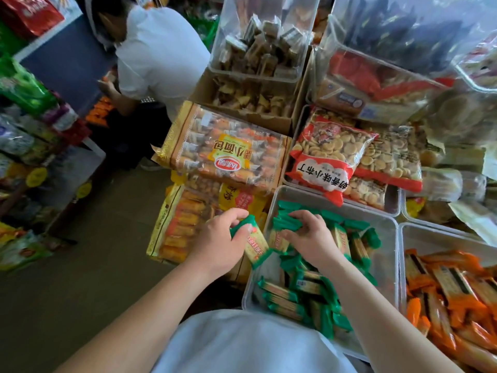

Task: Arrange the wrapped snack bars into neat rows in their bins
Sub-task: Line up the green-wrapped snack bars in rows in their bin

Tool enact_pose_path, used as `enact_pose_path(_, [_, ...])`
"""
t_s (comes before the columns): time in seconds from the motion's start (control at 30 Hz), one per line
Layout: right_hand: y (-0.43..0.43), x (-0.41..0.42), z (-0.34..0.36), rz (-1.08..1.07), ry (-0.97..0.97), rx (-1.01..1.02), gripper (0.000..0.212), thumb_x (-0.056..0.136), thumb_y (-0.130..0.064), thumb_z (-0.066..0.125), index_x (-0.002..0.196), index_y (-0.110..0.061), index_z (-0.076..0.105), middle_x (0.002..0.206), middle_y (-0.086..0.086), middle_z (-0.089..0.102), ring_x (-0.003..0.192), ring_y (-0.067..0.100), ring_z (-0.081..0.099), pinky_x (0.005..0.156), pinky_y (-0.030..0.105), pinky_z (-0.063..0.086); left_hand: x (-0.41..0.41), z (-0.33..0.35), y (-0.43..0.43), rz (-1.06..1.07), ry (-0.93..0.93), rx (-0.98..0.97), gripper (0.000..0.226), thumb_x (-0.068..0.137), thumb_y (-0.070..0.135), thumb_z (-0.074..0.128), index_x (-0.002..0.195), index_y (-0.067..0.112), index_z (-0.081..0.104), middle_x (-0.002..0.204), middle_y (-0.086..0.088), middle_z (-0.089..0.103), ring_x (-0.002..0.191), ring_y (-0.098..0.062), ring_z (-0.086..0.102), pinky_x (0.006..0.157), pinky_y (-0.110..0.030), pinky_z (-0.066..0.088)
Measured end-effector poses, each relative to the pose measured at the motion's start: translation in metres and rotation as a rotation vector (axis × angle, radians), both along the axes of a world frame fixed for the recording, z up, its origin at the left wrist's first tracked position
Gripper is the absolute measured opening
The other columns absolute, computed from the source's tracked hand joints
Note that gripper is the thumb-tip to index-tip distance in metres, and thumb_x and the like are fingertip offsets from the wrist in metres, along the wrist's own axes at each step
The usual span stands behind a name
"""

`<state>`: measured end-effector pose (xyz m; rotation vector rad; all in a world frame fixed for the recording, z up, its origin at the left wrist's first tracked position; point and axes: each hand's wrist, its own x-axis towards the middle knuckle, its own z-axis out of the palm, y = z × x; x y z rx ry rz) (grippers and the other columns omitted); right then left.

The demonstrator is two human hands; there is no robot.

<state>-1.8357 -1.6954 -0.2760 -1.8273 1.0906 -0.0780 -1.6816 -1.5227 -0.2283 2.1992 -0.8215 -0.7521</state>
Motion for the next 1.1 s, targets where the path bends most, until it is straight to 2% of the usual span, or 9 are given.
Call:
enact_pose_path(0.07, [-0.001,0.005,-0.016,0.043,0.038,0.023,0.046,0.091,-0.033,0.078,0.132,-0.03,0.057,0.124,-0.002,0.048,0.094,0.014,0.063,0.083,0.038,0.062,0.004,-0.002,0.003,-0.002,0.028,-0.009,0.031,0.103,0.033,0.061,0.135,0.032,0.063,0.121,0.007,0.065,0.111,-0.01,0.064,0.085,-0.029,0.061])
enact_pose_path(0.23, [-0.007,0.005,-0.038,0.087,0.103,-0.091,0.056,0.095,-0.026,0.074,0.144,-0.021,0.05,0.134,0.002,0.051,0.095,0.012,0.061,0.088,0.028,0.053,0.007,-0.008,0.006,-0.01,0.05,-0.007,0.03,0.101,0.038,0.062,0.131,0.038,0.063,0.119,0.008,0.066,0.113,-0.01,0.063,0.088,-0.038,0.062])
enact_pose_path(0.37, [-0.008,0.006,-0.047,-0.024,0.108,-0.145,0.061,0.091,-0.013,0.075,0.145,-0.018,0.046,0.14,0.005,0.053,0.114,0.025,0.06,0.095,0.037,0.054,0.002,-0.008,0.001,0.006,0.082,-0.031,0.031,0.098,0.045,0.06,0.129,0.041,0.063,0.117,0.011,0.066,0.113,-0.012,0.063,0.09,-0.038,0.061])
enact_pose_path(0.63, [-0.006,0.009,-0.041,0.057,0.237,-0.14,0.08,0.093,-0.027,0.073,0.158,-0.017,0.026,0.13,0.005,0.066,0.115,0.027,0.066,0.089,0.039,0.059,-0.003,-0.005,-0.01,0.027,0.165,-0.098,0.029,0.101,0.029,0.066,0.13,0.029,0.066,0.117,0.009,0.069,0.11,-0.011,0.068,0.083,-0.031,0.064])
enact_pose_path(0.73, [-0.01,-0.003,-0.022,0.012,0.199,-0.102,0.061,0.093,-0.026,0.072,0.148,-0.021,0.048,0.13,-0.001,0.07,0.112,0.019,0.068,0.093,0.036,0.058,-0.006,-0.007,-0.012,0.048,0.174,-0.113,0.03,0.101,0.029,0.067,0.131,0.028,0.066,0.115,0.01,0.07,0.107,-0.011,0.069,0.082,-0.036,0.065])
enact_pose_path(0.83, [-0.005,-0.021,0.013,-0.106,0.02,-0.049,0.03,0.096,-0.026,0.07,0.126,-0.025,0.069,0.111,-0.01,0.074,0.096,0.008,0.071,0.078,0.022,0.057,-0.011,-0.006,-0.016,0.052,0.183,-0.115,0.03,0.101,0.029,0.066,0.131,0.028,0.066,0.113,0.012,0.07,0.105,-0.009,0.069,0.085,-0.033,0.063])
enact_pose_path(0.9, [0.002,-0.03,0.038,-0.121,-0.122,0.145,0.021,0.096,-0.03,0.072,0.117,-0.028,0.073,0.102,-0.012,0.077,0.089,0.005,0.073,0.072,0.025,0.061,-0.015,-0.006,-0.021,0.049,0.202,-0.136,0.031,0.102,0.028,0.065,0.133,0.028,0.065,0.115,0.011,0.07,0.106,-0.008,0.069,0.087,-0.034,0.063])
enact_pose_path(1.0, [0.008,-0.044,0.051,-0.082,-0.163,0.353,0.031,0.091,-0.037,0.077,0.119,-0.027,0.073,0.102,-0.013,0.079,0.093,0.004,0.074,0.079,0.032,0.064,-0.024,-0.008,-0.026,0.025,0.266,-0.147,0.035,0.103,0.028,0.062,0.138,0.033,0.061,0.12,0.009,0.069,0.105,-0.01,0.07,0.085,-0.034,0.064])
enact_pose_path(1.1, [0.008,-0.056,0.051,-0.05,-0.135,0.262,0.043,0.084,-0.032,0.084,0.124,-0.027,0.071,0.101,-0.013,0.078,0.093,0.001,0.072,0.083,0.028,0.062,-0.032,-0.01,-0.027,0.006,0.342,-0.167,0.028,0.103,0.026,0.064,0.129,0.035,0.064,0.117,0.009,0.072,0.099,-0.008,0.072,0.085,-0.032,0.063])
